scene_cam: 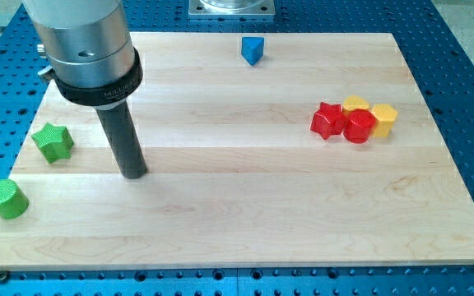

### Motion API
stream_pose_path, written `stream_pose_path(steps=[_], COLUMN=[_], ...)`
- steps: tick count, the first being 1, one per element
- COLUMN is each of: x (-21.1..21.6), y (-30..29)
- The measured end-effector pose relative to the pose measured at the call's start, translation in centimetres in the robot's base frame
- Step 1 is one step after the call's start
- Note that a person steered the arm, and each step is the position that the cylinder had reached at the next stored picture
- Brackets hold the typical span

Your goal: Push the green star into the red star

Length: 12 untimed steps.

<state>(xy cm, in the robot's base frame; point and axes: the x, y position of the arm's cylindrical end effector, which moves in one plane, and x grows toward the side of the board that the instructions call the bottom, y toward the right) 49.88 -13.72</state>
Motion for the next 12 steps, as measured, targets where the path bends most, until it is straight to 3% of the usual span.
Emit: stream_pose_path(steps=[1, 3, 5, 6, 7, 8, 10, 11, 12], x=[0.6, 1.1, -3.9, 0.1, -2.4, -7.7, -7.3, -7.5, -11.7], y=[-0.2, -8.4, -9.9, -10.8, -15.4, -15.2, 1.6, 1.5, 2.0])
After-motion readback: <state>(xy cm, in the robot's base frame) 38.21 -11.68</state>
